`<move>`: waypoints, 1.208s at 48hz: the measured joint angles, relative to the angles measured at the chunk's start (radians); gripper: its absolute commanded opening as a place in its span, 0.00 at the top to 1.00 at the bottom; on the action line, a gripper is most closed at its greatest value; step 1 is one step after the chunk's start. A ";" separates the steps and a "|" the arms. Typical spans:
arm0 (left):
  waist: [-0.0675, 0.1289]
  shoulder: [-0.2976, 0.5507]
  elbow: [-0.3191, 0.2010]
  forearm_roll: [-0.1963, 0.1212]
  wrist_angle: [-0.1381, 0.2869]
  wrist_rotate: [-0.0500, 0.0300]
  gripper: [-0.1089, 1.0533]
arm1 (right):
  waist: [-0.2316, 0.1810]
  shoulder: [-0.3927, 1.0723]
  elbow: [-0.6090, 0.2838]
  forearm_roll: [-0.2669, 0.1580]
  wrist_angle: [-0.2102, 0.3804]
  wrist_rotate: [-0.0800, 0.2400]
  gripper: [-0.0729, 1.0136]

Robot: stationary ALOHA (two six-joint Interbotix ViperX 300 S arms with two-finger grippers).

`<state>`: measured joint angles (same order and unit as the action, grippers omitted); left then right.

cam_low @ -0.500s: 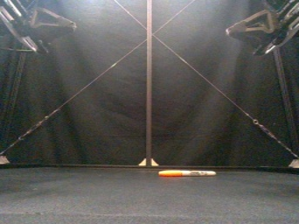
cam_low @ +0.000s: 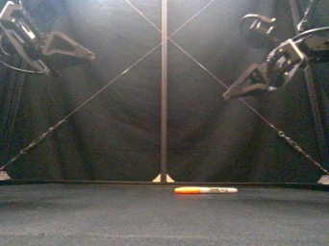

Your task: Uncap the pen

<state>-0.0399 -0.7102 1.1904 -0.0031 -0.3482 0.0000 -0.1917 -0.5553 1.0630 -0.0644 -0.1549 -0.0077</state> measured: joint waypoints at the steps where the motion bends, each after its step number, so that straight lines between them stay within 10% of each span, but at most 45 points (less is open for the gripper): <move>1: -0.005 0.014 0.000 0.000 -0.003 0.0000 0.91 | -0.009 0.018 -0.009 -0.011 0.017 0.002 0.79; 15: -0.020 0.143 -0.005 0.000 -0.035 0.0000 0.91 | -0.083 0.239 -0.121 -0.141 0.155 0.000 0.49; 29: -0.023 0.160 -0.012 0.000 -0.041 0.0000 0.91 | -0.106 0.405 -0.175 -0.120 0.199 0.003 0.16; 58: -0.025 0.160 -0.012 0.000 -0.041 -0.0015 0.87 | -0.144 0.601 -0.282 -0.057 0.371 0.006 0.14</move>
<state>-0.0644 -0.5507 1.1781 -0.0031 -0.3896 -0.0015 -0.3359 0.0460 0.7808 -0.1212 0.2163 -0.0015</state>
